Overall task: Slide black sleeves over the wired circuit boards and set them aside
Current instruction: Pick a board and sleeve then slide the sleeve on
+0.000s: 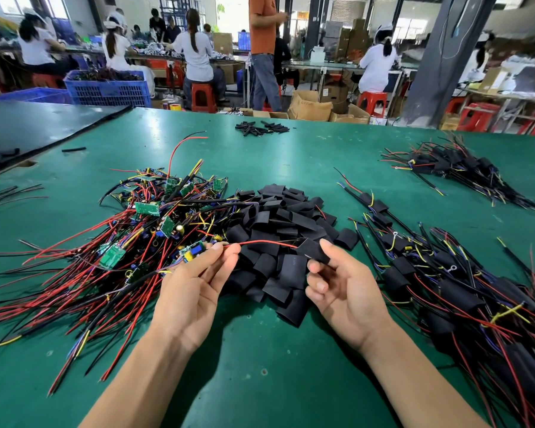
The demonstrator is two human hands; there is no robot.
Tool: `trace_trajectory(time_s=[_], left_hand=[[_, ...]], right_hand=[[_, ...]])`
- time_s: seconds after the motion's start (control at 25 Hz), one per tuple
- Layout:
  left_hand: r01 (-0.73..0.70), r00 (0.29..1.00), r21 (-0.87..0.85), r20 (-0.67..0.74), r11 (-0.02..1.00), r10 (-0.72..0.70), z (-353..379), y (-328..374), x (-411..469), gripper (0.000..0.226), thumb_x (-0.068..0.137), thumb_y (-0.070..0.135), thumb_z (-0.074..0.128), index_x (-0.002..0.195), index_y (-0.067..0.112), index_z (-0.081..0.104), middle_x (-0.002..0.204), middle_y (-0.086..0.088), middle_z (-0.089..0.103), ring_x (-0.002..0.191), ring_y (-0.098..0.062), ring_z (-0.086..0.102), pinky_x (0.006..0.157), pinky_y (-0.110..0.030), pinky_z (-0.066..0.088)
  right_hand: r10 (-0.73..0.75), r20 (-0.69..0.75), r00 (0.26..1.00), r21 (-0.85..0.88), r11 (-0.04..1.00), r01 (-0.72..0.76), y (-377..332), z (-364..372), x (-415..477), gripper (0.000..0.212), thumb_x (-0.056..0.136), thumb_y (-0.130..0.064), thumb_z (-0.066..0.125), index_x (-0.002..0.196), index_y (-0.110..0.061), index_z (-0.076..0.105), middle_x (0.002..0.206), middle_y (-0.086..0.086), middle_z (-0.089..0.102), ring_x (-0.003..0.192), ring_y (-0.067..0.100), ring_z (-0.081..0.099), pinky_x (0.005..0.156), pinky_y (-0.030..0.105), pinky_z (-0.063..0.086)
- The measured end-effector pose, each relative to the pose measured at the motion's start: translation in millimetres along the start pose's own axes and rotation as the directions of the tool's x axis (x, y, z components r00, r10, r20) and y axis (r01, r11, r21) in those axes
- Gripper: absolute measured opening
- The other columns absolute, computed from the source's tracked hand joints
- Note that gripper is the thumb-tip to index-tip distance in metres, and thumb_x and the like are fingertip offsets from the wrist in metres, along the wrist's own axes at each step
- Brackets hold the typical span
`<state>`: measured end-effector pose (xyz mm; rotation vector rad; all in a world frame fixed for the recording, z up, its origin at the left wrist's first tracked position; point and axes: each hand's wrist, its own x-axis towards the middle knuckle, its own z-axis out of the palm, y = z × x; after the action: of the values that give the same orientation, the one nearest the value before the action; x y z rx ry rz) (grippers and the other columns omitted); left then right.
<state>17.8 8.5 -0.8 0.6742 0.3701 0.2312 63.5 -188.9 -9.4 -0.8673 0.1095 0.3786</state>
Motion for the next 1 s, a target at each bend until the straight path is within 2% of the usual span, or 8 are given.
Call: trace_trajectory(time_s=[0.2, 0.36, 0.48, 0.56, 0.64, 0.8, 0.92, 1.0], left_hand=[[-0.003, 1.000, 0.017, 0.009, 1.000, 0.002, -1, -1, 0, 0.009, 0.089, -0.003, 0.060, 0.094, -0.007, 0.067, 0.088, -0.018, 0.076, 0.085, -0.021, 0.076, 0.066, -0.020, 0.058], [-0.019, 1.000, 0.047, 0.019, 0.999, 0.018, -3, -2, 2, 0.012, 0.085, -0.002, 0.063, 0.096, -0.008, 0.067, 0.091, -0.020, 0.075, 0.087, -0.023, 0.076, 0.067, -0.020, 0.059], [-0.032, 0.998, 0.121, 0.054, 0.992, 0.025, -2, -5, 1, 0.022, 0.075, 0.003, 0.069, 0.094, -0.007, 0.067, 0.090, -0.018, 0.075, 0.085, -0.024, 0.076, 0.067, -0.023, 0.059], [-0.004, 0.996, 0.209, 0.093, 0.978, -0.016, 0, -10, -1, 0.023, 0.073, 0.006, 0.071, 0.093, -0.005, 0.069, 0.091, -0.020, 0.075, 0.084, -0.024, 0.076, 0.067, -0.024, 0.060], [0.080, 0.986, 0.291, 0.117, 0.954, -0.118, 2, -15, -5, 0.022, 0.074, 0.010, 0.072, 0.092, -0.003, 0.071, 0.093, -0.020, 0.075, 0.081, -0.024, 0.076, 0.064, -0.025, 0.060], [0.229, 0.939, 0.381, 0.155, 0.896, -0.306, 5, -22, -10, 0.030, 0.075, 0.022, 0.074, 0.094, -0.001, 0.074, 0.088, -0.014, 0.074, 0.070, -0.020, 0.073, 0.059, -0.025, 0.059], [0.230, 0.905, 0.421, 0.238, 0.877, -0.351, 5, -20, -10, 0.028, 0.075, 0.029, 0.073, 0.094, 0.008, 0.077, 0.096, -0.012, 0.074, 0.072, -0.021, 0.071, 0.060, -0.028, 0.058], [0.238, 0.883, 0.444, 0.272, 0.864, -0.383, 4, -18, -10, 0.031, 0.077, 0.029, 0.073, 0.101, 0.010, 0.073, 0.103, -0.012, 0.073, 0.074, -0.023, 0.071, 0.062, -0.030, 0.058]], right_hand=[[0.001, -0.001, 1.000, -0.035, 0.999, -0.001, 0, 0, 0, 0.018, 0.071, -0.030, 0.076, 0.061, -0.021, 0.064, 0.071, 0.005, 0.060, 0.045, 0.013, 0.038, 0.043, 0.023, 0.038], [-0.046, 0.001, 0.999, -0.164, 0.985, 0.045, 4, 2, -1, 0.022, 0.071, -0.030, 0.074, 0.073, -0.016, 0.058, 0.073, 0.005, 0.062, 0.045, 0.012, 0.040, 0.045, 0.022, 0.036], [-0.082, 0.035, 0.996, -0.226, 0.970, 0.088, 7, 3, -2, 0.020, 0.068, -0.029, 0.075, 0.079, -0.015, 0.066, 0.076, 0.005, 0.064, 0.046, 0.012, 0.042, 0.048, 0.022, 0.034], [-0.097, 0.070, 0.993, -0.235, 0.966, 0.111, 11, 4, -3, 0.032, 0.068, -0.025, 0.077, 0.097, -0.012, 0.069, 0.078, 0.005, 0.065, 0.048, 0.011, 0.043, 0.048, 0.021, 0.036], [-0.111, 0.097, 0.989, -0.222, 0.966, 0.131, 17, 6, -4, 0.040, 0.067, -0.017, 0.079, 0.105, -0.010, 0.069, 0.078, 0.006, 0.065, 0.048, 0.011, 0.044, 0.046, 0.020, 0.037], [-0.159, 0.150, 0.976, -0.191, 0.964, 0.187, 26, 8, -3, 0.040, 0.065, -0.014, 0.081, 0.103, -0.011, 0.071, 0.076, 0.009, 0.063, 0.047, 0.011, 0.041, 0.045, 0.020, 0.038], [-0.207, 0.165, 0.964, -0.247, 0.938, 0.244, 24, 7, -2, 0.023, 0.071, -0.017, 0.078, 0.094, -0.017, 0.073, 0.077, 0.005, 0.068, 0.048, 0.011, 0.042, 0.047, 0.020, 0.036], [-0.229, 0.125, 0.965, -0.284, 0.924, 0.256, 22, 7, -1, 0.010, 0.073, -0.022, 0.075, 0.083, -0.023, 0.075, 0.073, 0.003, 0.066, 0.046, 0.011, 0.042, 0.048, 0.021, 0.033]])
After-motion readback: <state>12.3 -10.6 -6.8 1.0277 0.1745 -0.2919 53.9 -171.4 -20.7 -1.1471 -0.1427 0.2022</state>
